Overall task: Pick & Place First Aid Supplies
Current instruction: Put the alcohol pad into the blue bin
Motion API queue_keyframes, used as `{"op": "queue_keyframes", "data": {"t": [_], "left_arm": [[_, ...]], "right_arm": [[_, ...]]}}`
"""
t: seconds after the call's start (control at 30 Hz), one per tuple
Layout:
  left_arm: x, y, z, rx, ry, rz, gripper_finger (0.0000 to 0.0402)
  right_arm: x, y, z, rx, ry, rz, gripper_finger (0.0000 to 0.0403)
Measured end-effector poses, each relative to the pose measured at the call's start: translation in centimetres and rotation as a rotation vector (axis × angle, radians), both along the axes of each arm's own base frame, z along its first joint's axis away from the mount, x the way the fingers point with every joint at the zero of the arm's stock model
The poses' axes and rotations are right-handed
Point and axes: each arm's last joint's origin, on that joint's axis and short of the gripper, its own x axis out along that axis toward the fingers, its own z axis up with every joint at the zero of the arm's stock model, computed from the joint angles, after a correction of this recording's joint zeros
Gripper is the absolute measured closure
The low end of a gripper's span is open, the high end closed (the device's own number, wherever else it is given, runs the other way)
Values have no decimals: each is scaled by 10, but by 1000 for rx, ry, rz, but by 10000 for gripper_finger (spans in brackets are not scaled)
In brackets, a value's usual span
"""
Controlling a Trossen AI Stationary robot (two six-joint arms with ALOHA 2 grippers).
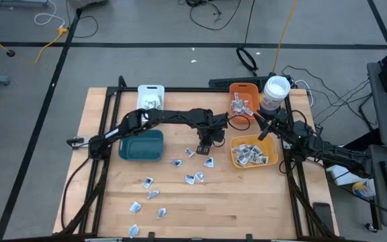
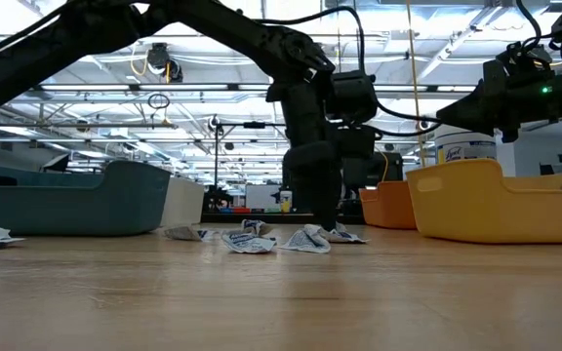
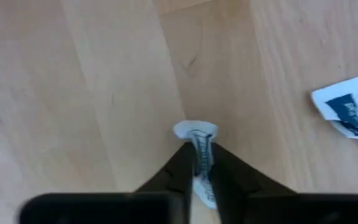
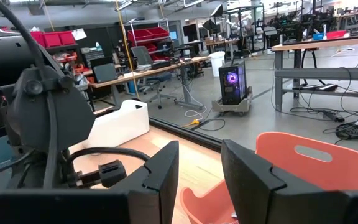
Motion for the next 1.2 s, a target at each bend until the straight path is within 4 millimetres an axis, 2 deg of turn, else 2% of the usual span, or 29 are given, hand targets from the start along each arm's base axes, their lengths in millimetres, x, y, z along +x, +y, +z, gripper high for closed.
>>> {"op": "queue_keyframes", "data": {"t": [0.07, 0.17, 0.53, 0.6, 0.7, 0.8, 1.2], "left_arm": [[0, 0, 0, -9, 9, 29, 384], [-4, -1, 6, -14, 34, 61, 392], [-38, -6, 83, -2, 44, 42, 399], [-45, -8, 94, -9, 55, 69, 399], [-55, -9, 99, -19, 92, 96, 400], [-73, -12, 99, -1, 101, 109, 400], [-177, -38, 95, 17, 102, 75, 401]], "right_arm": [[0, 0, 0, 0, 0, 0, 286], [0, 0, 0, 0, 0, 0, 287], [0, 0, 0, 0, 0, 0, 287], [0, 0, 0, 0, 1, 1, 286], [0, 0, 0, 0, 1, 1, 287], [0, 0, 0, 0, 0, 0, 286], [0, 0, 0, 0, 0, 0, 287]]}}
